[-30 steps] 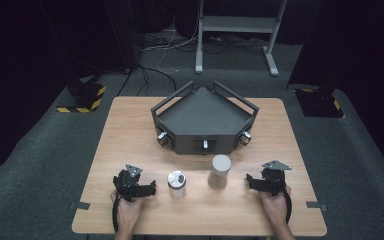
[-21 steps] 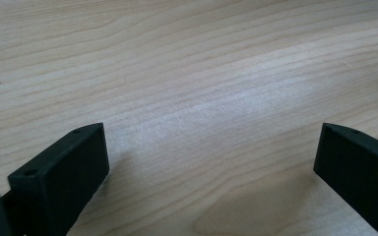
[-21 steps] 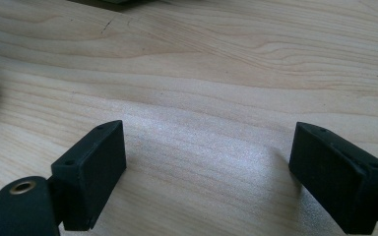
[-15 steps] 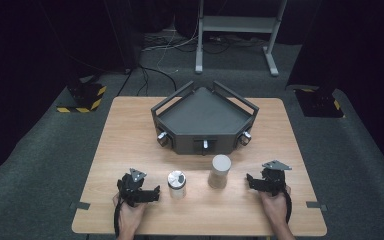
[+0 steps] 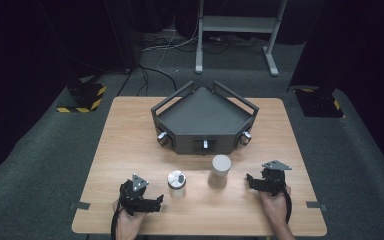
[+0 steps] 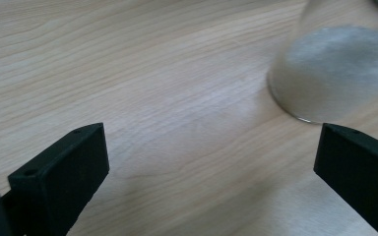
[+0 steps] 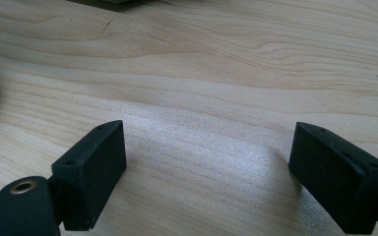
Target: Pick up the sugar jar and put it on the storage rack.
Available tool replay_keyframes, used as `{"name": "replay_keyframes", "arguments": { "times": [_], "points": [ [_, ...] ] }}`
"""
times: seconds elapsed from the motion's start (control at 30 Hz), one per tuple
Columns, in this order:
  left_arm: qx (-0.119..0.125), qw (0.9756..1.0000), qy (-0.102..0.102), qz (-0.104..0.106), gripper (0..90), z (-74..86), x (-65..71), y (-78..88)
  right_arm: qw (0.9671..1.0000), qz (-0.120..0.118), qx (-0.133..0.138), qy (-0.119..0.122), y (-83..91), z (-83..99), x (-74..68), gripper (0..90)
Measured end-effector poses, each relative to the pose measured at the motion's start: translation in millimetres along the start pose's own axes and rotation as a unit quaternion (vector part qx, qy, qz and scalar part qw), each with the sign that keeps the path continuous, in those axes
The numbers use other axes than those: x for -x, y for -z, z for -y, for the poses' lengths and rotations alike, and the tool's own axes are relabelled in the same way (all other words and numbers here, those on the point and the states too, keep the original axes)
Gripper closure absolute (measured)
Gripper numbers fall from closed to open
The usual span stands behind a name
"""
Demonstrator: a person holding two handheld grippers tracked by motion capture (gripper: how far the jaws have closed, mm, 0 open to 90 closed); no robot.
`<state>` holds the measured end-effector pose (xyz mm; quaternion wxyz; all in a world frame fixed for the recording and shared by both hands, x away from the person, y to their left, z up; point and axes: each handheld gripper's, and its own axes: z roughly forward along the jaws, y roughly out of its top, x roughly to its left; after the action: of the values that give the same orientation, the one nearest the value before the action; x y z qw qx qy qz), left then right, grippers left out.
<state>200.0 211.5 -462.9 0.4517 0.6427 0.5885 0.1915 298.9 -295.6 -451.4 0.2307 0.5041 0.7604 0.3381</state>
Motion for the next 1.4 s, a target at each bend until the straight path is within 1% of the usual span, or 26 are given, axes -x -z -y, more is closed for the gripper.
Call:
{"name": "replay_keyframes", "arguments": {
  "times": [0.03,0.07,0.1,0.13,0.2,0.4,0.43,0.47,0.57,0.63,0.67,0.7,0.83,0.9,1.03,1.13,1.27,1.37,1.4],
  "points": [
    [0.002,1.0000,0.003,0.004,0.2,1.5,1.6,-0.4,1.0000,0.000,0.000,0.000,0.0,0.0,0.0,13.7],
    [-0.002,1.0000,-0.001,0.008,0.2,1.1,2.5,-0.2,1.0000,0.000,0.000,0.000,0.0,0.0,-0.1,13.7],
    [-0.002,1.0000,-0.001,0.008,0.2,1.1,2.5,-0.2,1.0000,0.001,0.000,0.001,0.0,0.0,-0.2,13.7],
    [-0.004,0.9999,-0.007,0.015,0.2,1.3,4.8,-0.6,1.0000,0.001,0.000,0.001,0.0,0.0,-0.3,13.7],
    [-0.005,0.9997,-0.012,0.023,0.2,1.6,7.2,-1.1,1.0000,0.001,0.000,0.001,0.0,0.0,-0.3,13.7],
    [-0.005,0.9989,-0.021,0.043,0.3,1.9,15.3,-6.4,1.0000,0.001,0.000,0.001,0.0,0.0,-0.6,13.7],
    [-0.005,0.9989,-0.021,0.043,0.3,1.9,15.3,-6.4,1.0000,0.001,0.000,0.001,0.0,0.0,-0.6,13.7],
    [-0.005,0.9986,-0.022,0.048,0.4,2.0,16.9,-8.7,1.0000,0.001,0.000,0.001,0.0,0.0,-0.6,13.7],
    [-0.007,0.9983,-0.021,0.054,0.5,1.9,20.3,-12.6,1.0000,0.002,0.000,0.001,0.0,0.0,-0.7,13.7],
    [-0.009,0.9980,-0.026,0.058,0.6,1.1,22.4,-14.0,1.0000,0.002,0.000,0.001,0.0,0.0,-0.8,13.8],
    [-0.007,0.9980,-0.023,0.059,0.7,2.0,24.3,-15.2,1.0000,0.002,0.000,0.001,0.0,0.1,-0.8,13.8],
    [-0.008,0.9978,-0.027,0.060,0.9,1.5,25.0,-16.2,1.0000,0.002,0.000,0.001,0.0,0.1,-0.8,13.8],
    [-0.008,0.9978,-0.030,0.059,1.9,1.7,31.5,-21.5,1.0000,0.002,0.000,0.001,0.0,0.1,-0.8,13.8],
    [-0.007,0.9978,-0.035,0.056,2.9,2.5,34.1,-23.3,1.0000,0.002,0.000,0.001,0.0,0.1,-0.8,13.8],
    [-0.002,0.9980,-0.031,0.054,4.4,5.7,38.0,-27.6,1.0000,0.002,0.000,0.001,0.0,0.1,-0.9,13.8],
    [-0.002,0.9981,-0.032,0.052,5.1,6.3,38.9,-29.3,1.0000,0.002,0.000,0.001,0.0,0.1,-0.9,13.8],
    [0.005,0.9985,-0.024,0.050,6.8,8.3,41.4,-33.0,1.0000,0.002,0.000,0.001,0.0,0.1,-0.8,13.8],
    [0.003,0.9985,-0.028,0.048,7.7,8.1,42.7,-34.6,1.0000,0.002,0.000,0.001,0.0,0.1,-0.8,13.8],
    [0.006,0.9986,-0.031,0.043,7.8,9.4,44.9,-36.0,1.0000,0.002,0.000,0.001,0.0,0.1,-0.9,13.8]
  ]
}}
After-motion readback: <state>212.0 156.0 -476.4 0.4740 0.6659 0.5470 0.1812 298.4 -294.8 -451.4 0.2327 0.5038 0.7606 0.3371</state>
